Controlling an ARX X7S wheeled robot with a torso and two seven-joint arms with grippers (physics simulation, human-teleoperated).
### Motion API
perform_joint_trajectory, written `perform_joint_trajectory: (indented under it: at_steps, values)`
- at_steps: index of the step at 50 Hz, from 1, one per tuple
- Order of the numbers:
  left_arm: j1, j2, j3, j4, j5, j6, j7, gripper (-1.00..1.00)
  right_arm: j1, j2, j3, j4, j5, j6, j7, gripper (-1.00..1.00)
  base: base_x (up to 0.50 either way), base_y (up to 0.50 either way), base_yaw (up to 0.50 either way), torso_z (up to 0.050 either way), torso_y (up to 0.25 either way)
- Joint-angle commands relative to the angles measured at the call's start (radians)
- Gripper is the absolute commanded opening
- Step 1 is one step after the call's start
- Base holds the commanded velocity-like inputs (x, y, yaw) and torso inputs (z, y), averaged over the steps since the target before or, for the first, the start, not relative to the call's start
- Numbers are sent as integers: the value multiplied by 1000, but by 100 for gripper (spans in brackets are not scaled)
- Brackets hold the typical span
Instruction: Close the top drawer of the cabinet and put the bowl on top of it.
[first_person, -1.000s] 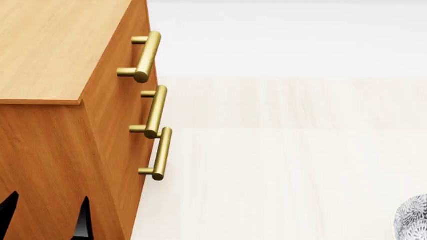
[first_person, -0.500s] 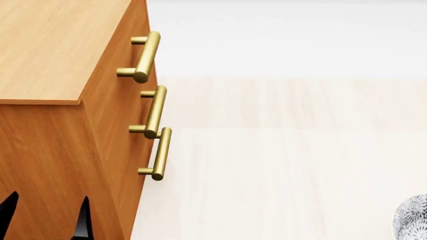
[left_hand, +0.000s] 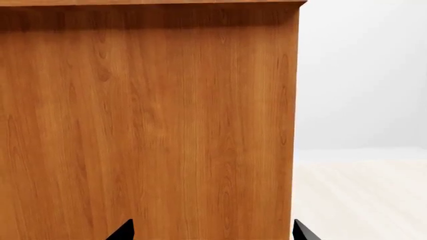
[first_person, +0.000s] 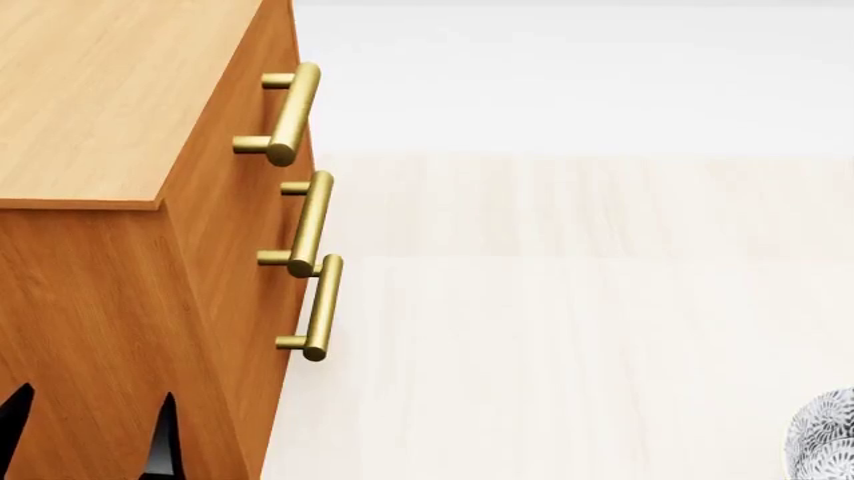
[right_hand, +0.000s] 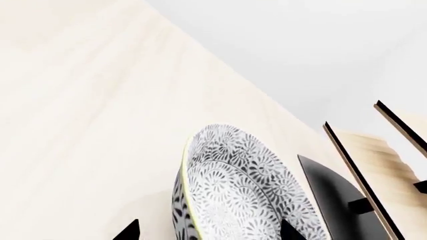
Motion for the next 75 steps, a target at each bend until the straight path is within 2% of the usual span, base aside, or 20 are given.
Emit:
perform_joint_trajectory:
  at_steps: [1,51,75]
  values:
    - [-3,-1,2,-8,-2,5,0,100,-79,-19,-30,22,10,-12,0,100,0,0,0,0,0]
    - [-7,-8,16,-17,-8,13,-12,100,-116,-107,0,141,51,-55,-36,100,0,0,0,0,0]
    - [-6,-14,22,-13,-10,16,-17,100,-118,-114,13,148,53,-58,-39,100,0,0,0,-1,0]
